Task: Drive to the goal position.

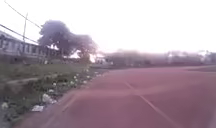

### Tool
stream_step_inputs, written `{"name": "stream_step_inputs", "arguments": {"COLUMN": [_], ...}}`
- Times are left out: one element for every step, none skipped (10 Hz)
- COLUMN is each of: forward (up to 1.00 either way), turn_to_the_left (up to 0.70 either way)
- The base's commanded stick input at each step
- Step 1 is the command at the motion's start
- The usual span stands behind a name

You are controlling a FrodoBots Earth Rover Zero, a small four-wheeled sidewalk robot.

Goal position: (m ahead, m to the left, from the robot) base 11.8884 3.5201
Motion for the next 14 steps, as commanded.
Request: {"name": "stream_step_inputs", "arguments": {"forward": [0.70,0.70,0.70,0.70,0.70,0.70,0.70,0.70,0.70,0.70,0.70,0.70,0.70,0.70], "turn_to_the_left": [-0.12,-0.33,-0.08,0.00,-0.02,-0.27,-0.18,0.00,0.00,-0.17,-0.28,-0.03,0.00,-0.04]}}
